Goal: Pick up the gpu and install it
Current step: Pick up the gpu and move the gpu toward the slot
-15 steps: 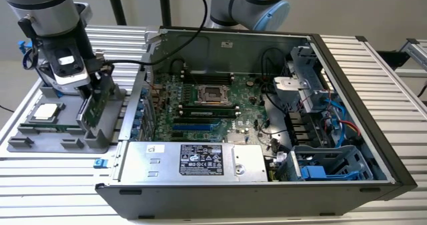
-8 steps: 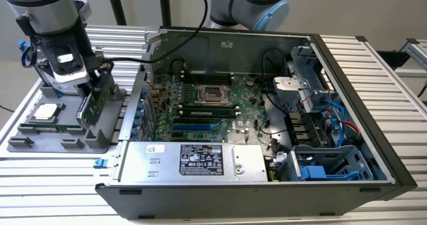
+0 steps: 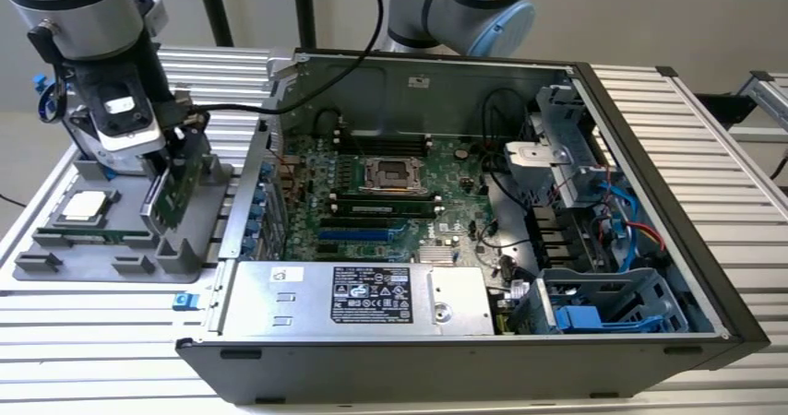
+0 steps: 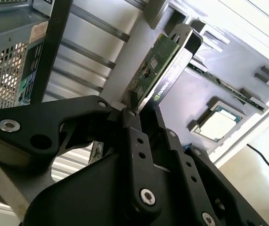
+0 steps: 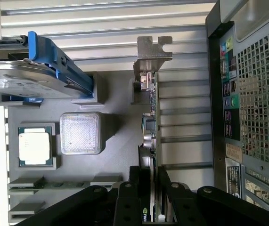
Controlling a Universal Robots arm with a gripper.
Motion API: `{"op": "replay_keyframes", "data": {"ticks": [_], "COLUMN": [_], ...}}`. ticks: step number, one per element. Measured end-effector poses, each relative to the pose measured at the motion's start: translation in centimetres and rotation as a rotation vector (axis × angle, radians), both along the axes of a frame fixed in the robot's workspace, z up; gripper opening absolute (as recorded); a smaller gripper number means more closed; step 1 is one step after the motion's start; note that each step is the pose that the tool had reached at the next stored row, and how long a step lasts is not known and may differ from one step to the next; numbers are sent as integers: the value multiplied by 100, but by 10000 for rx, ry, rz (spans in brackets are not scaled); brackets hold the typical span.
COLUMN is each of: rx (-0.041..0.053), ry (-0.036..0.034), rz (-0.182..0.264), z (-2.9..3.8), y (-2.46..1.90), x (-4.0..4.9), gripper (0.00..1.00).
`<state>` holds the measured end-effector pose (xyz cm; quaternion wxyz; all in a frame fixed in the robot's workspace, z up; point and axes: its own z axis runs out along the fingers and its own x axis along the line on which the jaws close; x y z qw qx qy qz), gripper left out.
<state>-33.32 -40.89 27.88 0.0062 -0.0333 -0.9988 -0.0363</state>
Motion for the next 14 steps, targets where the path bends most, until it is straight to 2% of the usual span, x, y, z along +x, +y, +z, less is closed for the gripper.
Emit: {"op": "replay_keyframes", "data": {"ticks": [8,14], "rx": [-31,-31], "ry": [-4,-56], "rz": [1,0], "z": [28,50], "y": [-1,0], "x": [0,0], "gripper": [0,0]}}
